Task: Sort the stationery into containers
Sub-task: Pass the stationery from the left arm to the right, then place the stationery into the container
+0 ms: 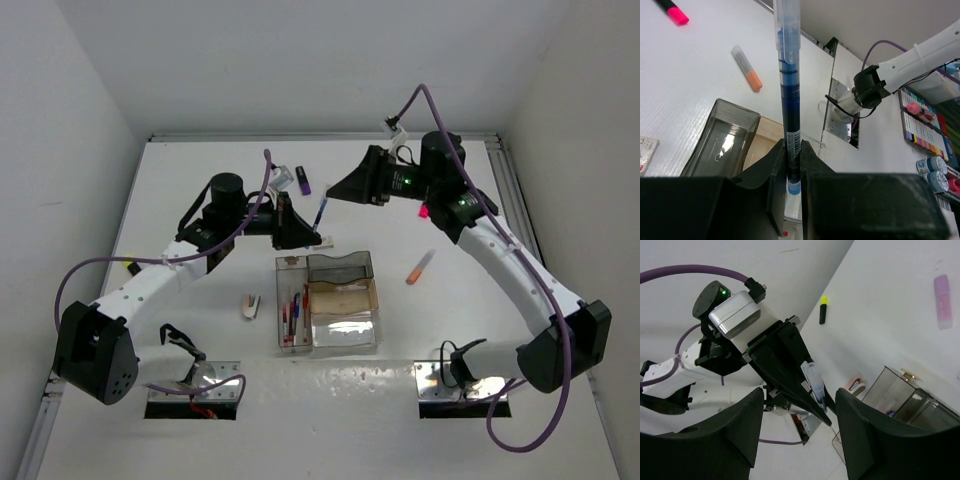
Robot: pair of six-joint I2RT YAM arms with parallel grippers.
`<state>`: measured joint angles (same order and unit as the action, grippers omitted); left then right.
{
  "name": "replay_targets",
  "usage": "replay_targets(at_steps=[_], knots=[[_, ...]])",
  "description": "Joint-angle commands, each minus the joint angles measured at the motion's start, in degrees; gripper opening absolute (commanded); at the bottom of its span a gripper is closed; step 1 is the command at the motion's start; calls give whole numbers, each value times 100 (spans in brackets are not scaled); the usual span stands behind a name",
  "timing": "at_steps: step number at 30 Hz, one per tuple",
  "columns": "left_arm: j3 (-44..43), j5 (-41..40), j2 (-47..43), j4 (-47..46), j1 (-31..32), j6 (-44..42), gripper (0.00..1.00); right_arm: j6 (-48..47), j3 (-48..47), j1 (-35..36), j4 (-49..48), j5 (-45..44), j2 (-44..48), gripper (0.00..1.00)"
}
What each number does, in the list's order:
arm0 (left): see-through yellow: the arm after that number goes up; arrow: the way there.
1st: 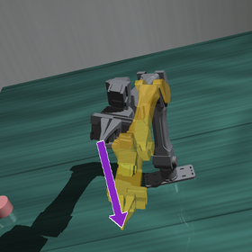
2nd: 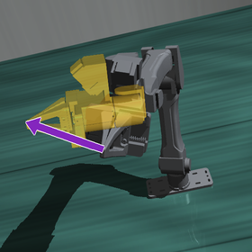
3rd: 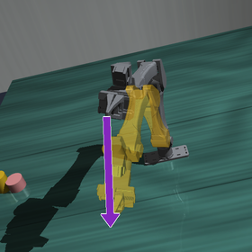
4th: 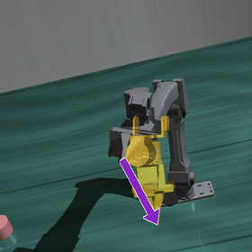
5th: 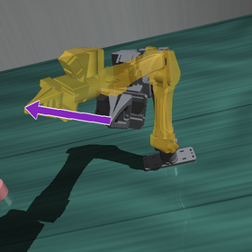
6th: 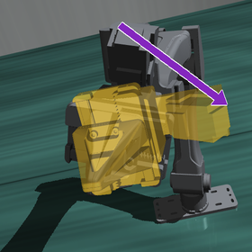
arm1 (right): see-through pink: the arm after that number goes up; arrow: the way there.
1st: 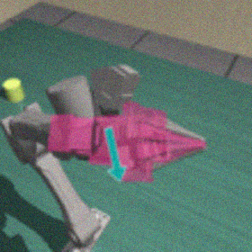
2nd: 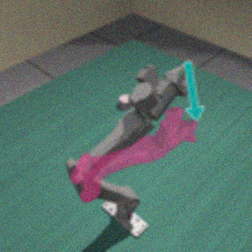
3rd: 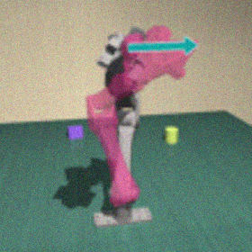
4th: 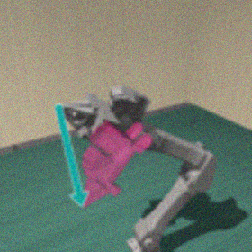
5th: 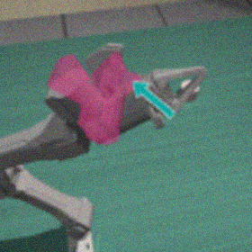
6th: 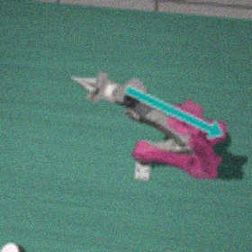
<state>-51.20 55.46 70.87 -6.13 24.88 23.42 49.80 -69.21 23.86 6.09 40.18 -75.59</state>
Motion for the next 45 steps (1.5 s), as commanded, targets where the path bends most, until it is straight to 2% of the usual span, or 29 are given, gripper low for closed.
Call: replay_targets(at_steps=[1, 5, 7, 8, 9, 14, 17, 19, 20, 21, 23, 24, 27, 28, 31, 32, 34, 38, 45], knots=[[-13, 35, -82, -318, 87, 57, 0, -5, -321, 93, -205, 34, -113, 58], [5, 44, -109, -336, 95, 75, 0, -198, -409, 163, -55, -107, -219, 56], [13, 52, -117, -336, 104, 93, 0, -269, -470, 198, -46, -168, -289, 51], [22, 61, -126, -336, 104, 93, 0, -287, -479, 216, -55, -177, -307, 49], [14, 61, -135, -336, 113, 101, 0, -322, -532, 242, -64, -186, -333, 41], [57, 79, -135, -319, 131, 75, 0, -629, -637, 348, -3, -309, -395, 26], [66, 35, -144, -257, 122, 58, 0, -857, -690, 400, 103, -397, -404, 12], [58, -52, -152, -187, 105, 49, 2, -946, -682, 427, 164, -424, -395, 7], [23, -140, -161, -108, 87, 31, 14, -998, -682, 418, 200, -458, -377, 4], [-4, -237, -153, 101, -18, 5, 59, -1138, -682, 427, 235, -485, -377, 0], [-196, -456, -161, 453, -228, -39, 100, -1340, -603, 427, 384, -546, -325, 0], [-284, -527, -153, 1038, -621, -161, 100, -1724, -533, 479, 454, -555, -307, 0], [-697, -563, -47, 1822, -1712, -575, 100, -2621, 20, 724, 858, -564, -289, 0], [-811, -519, 49, 1948, -2315, -567, 100, -2668, 335, 795, 894, -556, -298, 0], [-1102, -405, 181, 2116, -3242, -207, 100, -2485, 758, 1287, 509, -713, -342, 0], [-1103, -378, 181, 2038, -3732, -111, 100, -2397, 812, 1436, 377, -809, -368, 0], [-980, -396, 155, 1949, -4226, 127, 100, -1967, 900, 1893, 86, -1038, -579, 0], [-839, -641, -11, 2089, -4597, 49, 100, -1834, 936, 2710, -125, -1696, -974, 0], [-549, -703, -477, 2318, -4887, -319, 100, -1069, 1032, 2835, -328, -1839, -1677, 0]])
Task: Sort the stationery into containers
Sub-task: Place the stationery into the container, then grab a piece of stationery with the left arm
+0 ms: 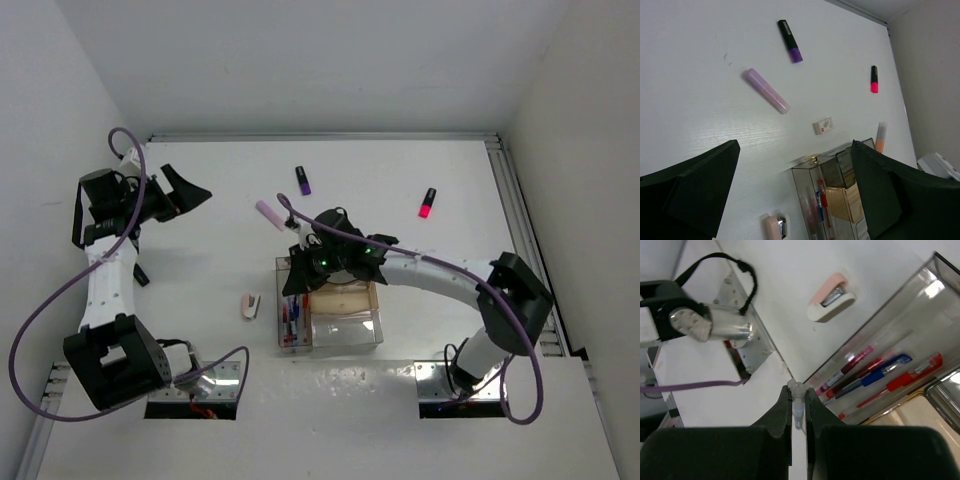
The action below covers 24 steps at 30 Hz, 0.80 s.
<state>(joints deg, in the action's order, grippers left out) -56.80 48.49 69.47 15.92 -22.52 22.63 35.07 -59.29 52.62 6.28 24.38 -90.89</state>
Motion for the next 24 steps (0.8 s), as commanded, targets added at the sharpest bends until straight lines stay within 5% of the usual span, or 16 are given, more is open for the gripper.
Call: replay_targets(at_steps=[1, 5, 10, 15, 24], knots=[[45, -6, -381, 156, -208, -320, 100, 430, 14, -41, -321, -267, -313, 0], [204, 29, -575, 113, -323, -558, 100, 580, -170, -120, -207, -425, -587, 9], [134, -164, -575, 183, -288, -997, 100, 370, -408, -208, 92, -434, -553, 42], [-200, -656, -435, 471, -279, -1603, 100, -157, -978, -577, 680, -443, -201, 44], [-499, -4582, 31, 1711, -323, -1341, 100, -1589, -1077, -2350, 1841, -610, 553, 44]])
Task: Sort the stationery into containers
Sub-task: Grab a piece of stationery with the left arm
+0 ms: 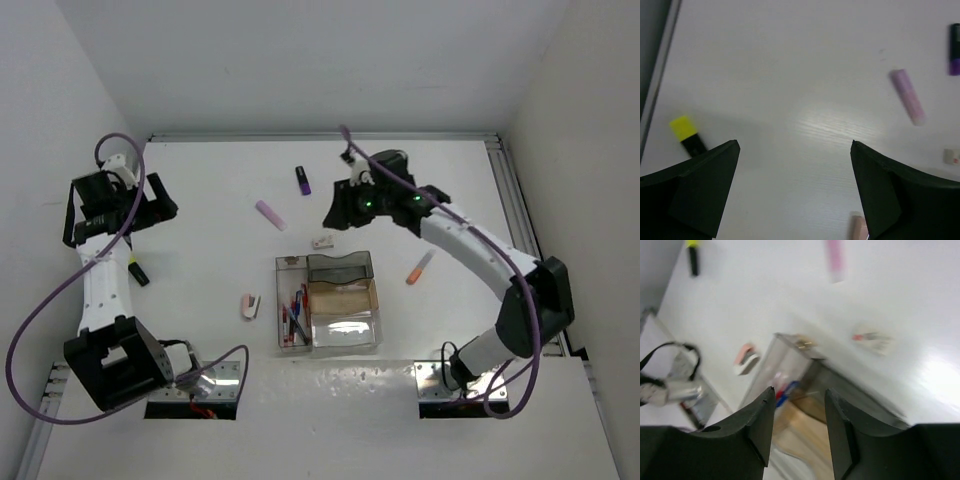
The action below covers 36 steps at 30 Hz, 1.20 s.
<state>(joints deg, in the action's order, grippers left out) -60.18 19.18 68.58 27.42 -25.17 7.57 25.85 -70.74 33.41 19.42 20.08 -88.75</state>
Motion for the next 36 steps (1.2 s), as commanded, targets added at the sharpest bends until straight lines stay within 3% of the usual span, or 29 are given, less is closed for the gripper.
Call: replay_targets(at_steps=[1, 4, 8, 12, 25, 33, 36], knots=[[-108, -2246, 251, 685, -102, 270, 100, -764, 252, -745, 650, -188, 480, 44], [-2, -2909, 628, 695, -216, 359, 100, -853, 560, -1186, 791, -179, 692, 43], [42, -2990, 1183, 634, -576, 368, 92, -1037, 912, -1845, 1055, -144, 973, 43], [103, -2938, 1500, 370, -665, 350, 90, -1055, 1150, -2469, 1231, 5, 1237, 43], [42, -2656, 2933, -404, -726, 253, 87, -1178, 1440, -3200, 1485, 207, 1527, 43], [6, -2560, 3478, -711, -656, 78, 73, -1257, 1449, -3497, 1530, 269, 1598, 43], [94, -2446, 3514, -825, -603, -45, 59, -1205, 1440, -3613, 1486, 260, 1633, 43]])
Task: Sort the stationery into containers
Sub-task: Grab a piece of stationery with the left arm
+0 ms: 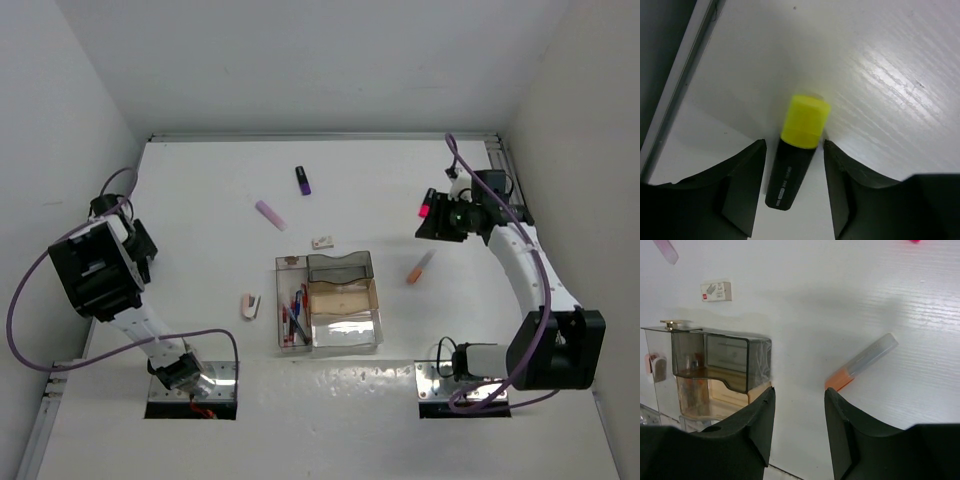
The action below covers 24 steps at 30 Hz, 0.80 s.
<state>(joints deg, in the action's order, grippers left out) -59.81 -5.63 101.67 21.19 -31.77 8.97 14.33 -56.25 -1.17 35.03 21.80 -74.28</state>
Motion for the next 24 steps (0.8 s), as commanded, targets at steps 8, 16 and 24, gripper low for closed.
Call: replay_targets(at_steps=[8, 16, 24], knots=[[145, 307, 169, -230, 654, -624, 15, 44, 219, -778, -101, 96, 414, 43], [-618, 2757, -638, 271, 1743, -2495, 1, 299, 273, -1412, -233, 245, 371, 43], [-2620, 4272, -763, 1887, 4089, -3858, 1, 807, 386, -1711, -435, 412, 265, 43]])
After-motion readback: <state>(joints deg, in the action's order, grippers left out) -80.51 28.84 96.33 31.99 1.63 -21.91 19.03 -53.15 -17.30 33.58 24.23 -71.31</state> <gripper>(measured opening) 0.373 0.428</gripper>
